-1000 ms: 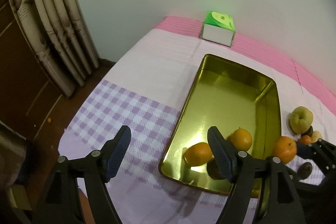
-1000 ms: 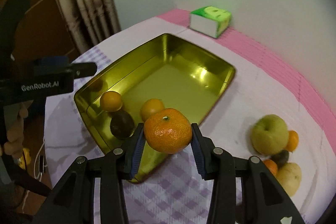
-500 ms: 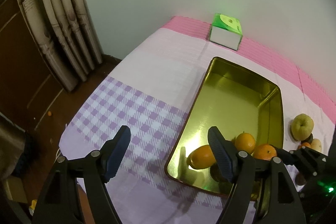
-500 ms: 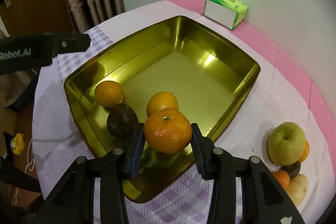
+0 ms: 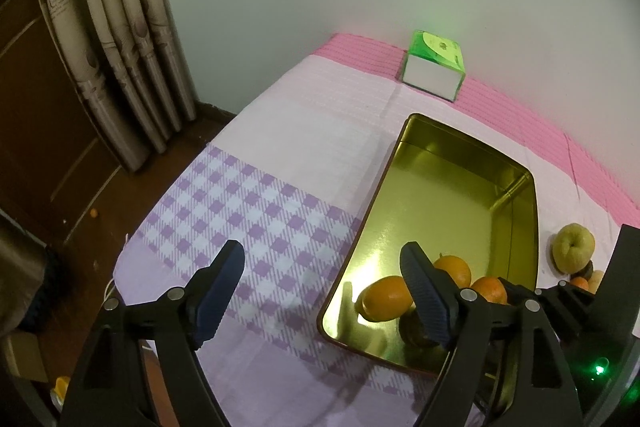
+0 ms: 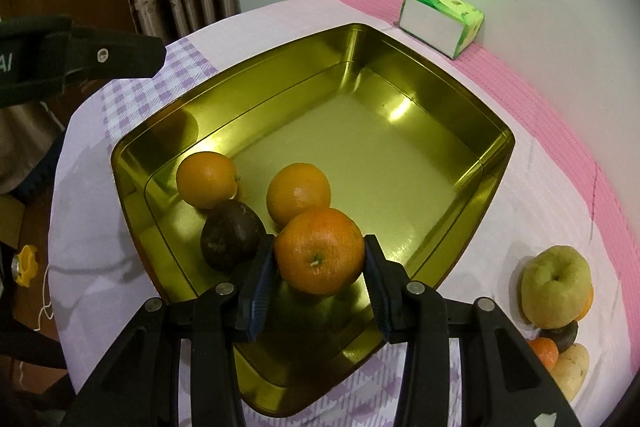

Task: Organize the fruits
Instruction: 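Carry the mandarin with the right gripper over the gold tray, then lower the mandarin into the tray and open the right gripper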

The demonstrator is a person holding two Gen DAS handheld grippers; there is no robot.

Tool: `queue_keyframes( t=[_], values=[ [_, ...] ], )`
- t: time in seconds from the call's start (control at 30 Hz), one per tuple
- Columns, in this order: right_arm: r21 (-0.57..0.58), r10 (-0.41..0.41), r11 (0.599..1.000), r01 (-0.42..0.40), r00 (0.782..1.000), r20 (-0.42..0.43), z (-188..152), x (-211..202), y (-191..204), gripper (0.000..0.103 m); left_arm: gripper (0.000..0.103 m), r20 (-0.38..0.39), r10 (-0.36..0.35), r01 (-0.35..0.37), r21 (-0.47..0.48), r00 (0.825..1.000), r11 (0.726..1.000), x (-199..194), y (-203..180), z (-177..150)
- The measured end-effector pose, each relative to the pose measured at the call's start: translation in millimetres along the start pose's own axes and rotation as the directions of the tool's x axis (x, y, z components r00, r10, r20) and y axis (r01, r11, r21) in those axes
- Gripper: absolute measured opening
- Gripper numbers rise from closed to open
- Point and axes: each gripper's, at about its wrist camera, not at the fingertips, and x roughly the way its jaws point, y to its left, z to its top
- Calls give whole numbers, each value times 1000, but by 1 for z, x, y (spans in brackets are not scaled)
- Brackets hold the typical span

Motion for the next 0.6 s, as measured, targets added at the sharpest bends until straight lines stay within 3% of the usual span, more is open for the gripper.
queue_keyframes(
  t=[0.6],
  values=[
    [10,6,1000,-6,1000,2,0,1,-3,41,81,-7,-14,14,-1,1000,1000,3,-2,-2]
  ],
)
